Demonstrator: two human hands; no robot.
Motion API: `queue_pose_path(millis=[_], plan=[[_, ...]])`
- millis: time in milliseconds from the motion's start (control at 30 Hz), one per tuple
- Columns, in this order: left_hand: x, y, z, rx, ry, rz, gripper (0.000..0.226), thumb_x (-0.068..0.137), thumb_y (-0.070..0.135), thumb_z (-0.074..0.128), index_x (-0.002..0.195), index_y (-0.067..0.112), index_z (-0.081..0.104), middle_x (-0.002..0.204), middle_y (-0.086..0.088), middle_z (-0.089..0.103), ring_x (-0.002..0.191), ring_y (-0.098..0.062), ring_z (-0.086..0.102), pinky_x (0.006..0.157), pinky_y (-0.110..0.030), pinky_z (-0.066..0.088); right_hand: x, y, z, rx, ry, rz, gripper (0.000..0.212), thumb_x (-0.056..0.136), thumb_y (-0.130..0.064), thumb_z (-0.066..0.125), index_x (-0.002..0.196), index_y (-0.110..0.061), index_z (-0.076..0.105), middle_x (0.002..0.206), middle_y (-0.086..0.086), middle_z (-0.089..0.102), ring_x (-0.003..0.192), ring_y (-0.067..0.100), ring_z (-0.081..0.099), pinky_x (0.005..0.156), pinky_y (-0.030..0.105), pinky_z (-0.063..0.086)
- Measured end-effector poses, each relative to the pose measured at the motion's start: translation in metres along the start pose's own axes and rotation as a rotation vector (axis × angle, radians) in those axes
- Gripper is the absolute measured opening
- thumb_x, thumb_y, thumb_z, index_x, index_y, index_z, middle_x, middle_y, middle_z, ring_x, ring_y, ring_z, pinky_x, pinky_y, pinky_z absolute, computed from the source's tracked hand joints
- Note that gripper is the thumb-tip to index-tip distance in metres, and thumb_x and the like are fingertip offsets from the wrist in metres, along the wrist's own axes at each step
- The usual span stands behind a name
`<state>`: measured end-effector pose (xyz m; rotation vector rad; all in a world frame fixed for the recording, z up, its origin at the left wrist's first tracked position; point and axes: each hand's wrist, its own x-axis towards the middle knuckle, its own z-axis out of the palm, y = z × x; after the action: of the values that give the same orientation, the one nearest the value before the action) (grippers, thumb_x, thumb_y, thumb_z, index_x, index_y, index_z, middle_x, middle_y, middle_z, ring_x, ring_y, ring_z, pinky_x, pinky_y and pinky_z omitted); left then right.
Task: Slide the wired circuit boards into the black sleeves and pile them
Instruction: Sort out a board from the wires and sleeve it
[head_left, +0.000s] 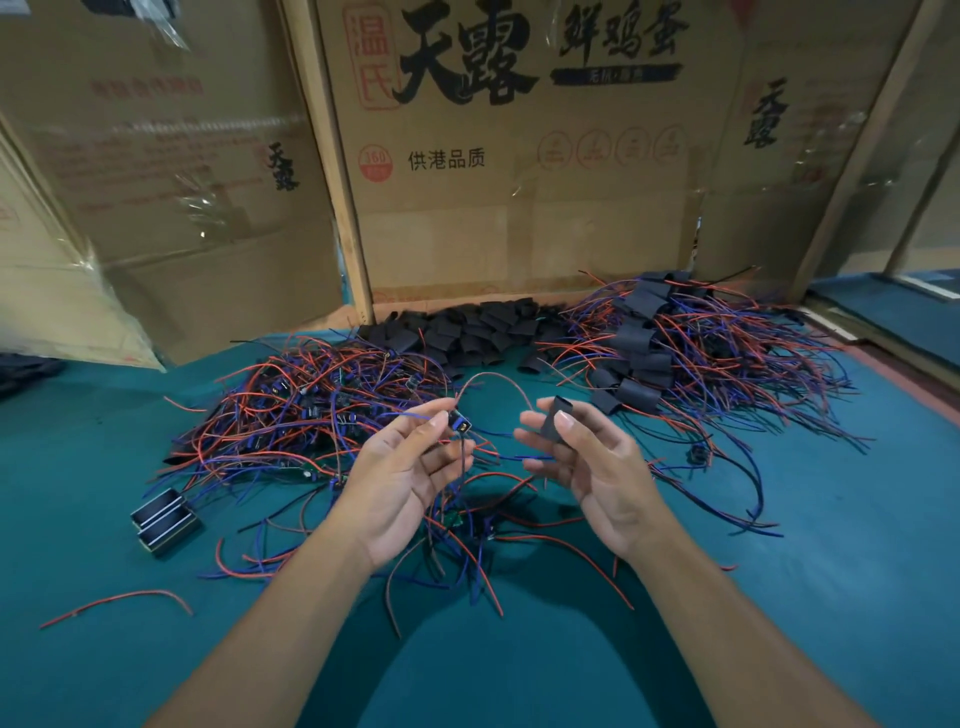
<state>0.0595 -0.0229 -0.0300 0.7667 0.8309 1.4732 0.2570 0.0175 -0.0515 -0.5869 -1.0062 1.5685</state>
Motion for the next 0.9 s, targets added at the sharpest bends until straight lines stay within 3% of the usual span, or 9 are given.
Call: queue_pose_path(millis=[167,333,433,567,767,900], plan=[[0.015,0.016,0.02,0.087,0.039,-0.101,0.015,0.096,0.011,0.06,0.109,0.004,0.06,0.073,-0.005,0.063,0.066,-0.019,0.07,0.062,-0.026,0.059,0.007,-0.014,-0.009,0.101,0.119,-0.122,0.022,0.083,-0.025,0.067,0.102,-0.014,0.071,0.119,0.018,0.068,0.111,0.033,0.065,0.074,0.036,0.06],[0.035,0.03,0.059,0.35,-0.099,-0.287,0.008,0.094,0.01,0.066,0.097,0.004,0.062,0.08,-0.012,0.06,0.072,-0.022,0.059,0.058,-0.024,0.057,0.009,-0.031,-0.031,0.01,0.362,-0.283,0.021,0.088,-0.028,0.069,0.101,-0.013,0.069,0.105,0.012,0.071,0.099,0.026,0.068,0.07,0.034,0.059],[0.048,0.042,0.07,0.6,-0.118,-0.232,0.013,0.094,0.015,0.068,0.102,0.006,0.062,0.074,-0.002,0.064,0.067,-0.02,0.069,0.059,-0.027,0.058,0.009,-0.032,-0.04,-0.04,0.458,-0.315,0.014,0.09,-0.027,0.069,0.096,-0.015,0.071,0.095,0.008,0.071,0.089,0.02,0.068,0.065,0.032,0.058],[0.06,0.06,0.078,0.958,-0.268,-0.154,0.024,0.095,0.013,0.065,0.114,-0.001,0.06,0.086,-0.006,0.067,0.062,-0.018,0.068,0.061,-0.027,0.057,0.012,-0.032,-0.047,-0.063,0.511,-0.317,0.015,0.087,-0.03,0.073,0.093,-0.016,0.071,0.091,0.007,0.071,0.084,0.018,0.067,0.059,0.03,0.056],[0.062,0.056,0.076,1.195,-0.496,-0.271,0.032,0.096,0.021,0.066,0.118,-0.001,0.061,0.093,-0.006,0.069,0.068,-0.016,0.061,0.065,-0.027,0.053,0.012,-0.036,-0.052,-0.122,0.543,-0.373,0.016,0.081,-0.037,0.076,0.086,-0.022,0.072,0.09,0.005,0.07,0.079,0.017,0.067,0.057,0.029,0.055],[0.076,0.074,0.038,1.417,-0.453,-0.208,0.029,0.101,0.031,0.057,0.117,0.008,0.063,0.102,-0.012,0.072,0.076,-0.014,0.065,0.073,-0.028,0.056,0.013,-0.034,-0.054,-0.131,0.55,-0.34,0.014,0.087,-0.03,0.073,0.091,-0.017,0.071,0.087,0.003,0.071,0.076,0.015,0.067,0.054,0.028,0.054]])
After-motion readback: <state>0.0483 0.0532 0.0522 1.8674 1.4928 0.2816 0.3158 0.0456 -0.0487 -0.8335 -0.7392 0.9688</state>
